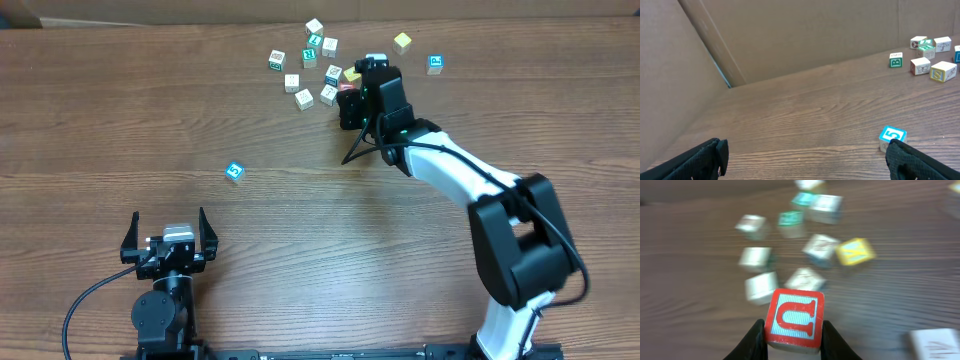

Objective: Form a horizontal line
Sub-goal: 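Grasp the red 'U' block with the right gripper and lift, then carry the 'U' block left and set it beside the placed block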

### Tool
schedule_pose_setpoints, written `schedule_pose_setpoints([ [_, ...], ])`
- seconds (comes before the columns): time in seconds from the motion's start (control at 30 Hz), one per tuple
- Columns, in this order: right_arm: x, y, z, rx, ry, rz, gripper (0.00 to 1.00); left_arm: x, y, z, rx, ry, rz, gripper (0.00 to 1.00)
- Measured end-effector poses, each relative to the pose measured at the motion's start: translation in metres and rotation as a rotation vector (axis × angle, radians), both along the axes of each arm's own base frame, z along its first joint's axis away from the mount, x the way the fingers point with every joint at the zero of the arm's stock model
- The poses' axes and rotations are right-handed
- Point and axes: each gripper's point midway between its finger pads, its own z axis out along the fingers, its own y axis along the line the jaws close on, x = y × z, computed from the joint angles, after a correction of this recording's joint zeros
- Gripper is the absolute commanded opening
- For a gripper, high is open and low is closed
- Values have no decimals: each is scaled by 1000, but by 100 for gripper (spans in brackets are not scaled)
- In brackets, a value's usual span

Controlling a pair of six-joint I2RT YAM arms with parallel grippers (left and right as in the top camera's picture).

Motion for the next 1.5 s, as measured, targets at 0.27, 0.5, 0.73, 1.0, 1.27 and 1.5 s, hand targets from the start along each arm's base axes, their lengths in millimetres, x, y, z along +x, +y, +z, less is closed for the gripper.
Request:
schedule_pose_setpoints([
  [0.27,-57,50,-5,186,237,208,15,0,0,0,0,0,0,100],
  [0.5,-104,109,-17,186,303,271,14,0,0,0,0,0,0,100],
  [0.73,-123,144,-52,159,335,188,15,0,0,0,0,0,0,100],
  [1.0,-111,150,-82,193,323,127,16,0,0,0,0,0,0,99],
  [1.27,-140,182,-77,230,345,248,18,0,0,0,0,0,0,100],
  [1.5,-146,192,-74,237,318,301,18,0,0,0,0,0,0,100],
])
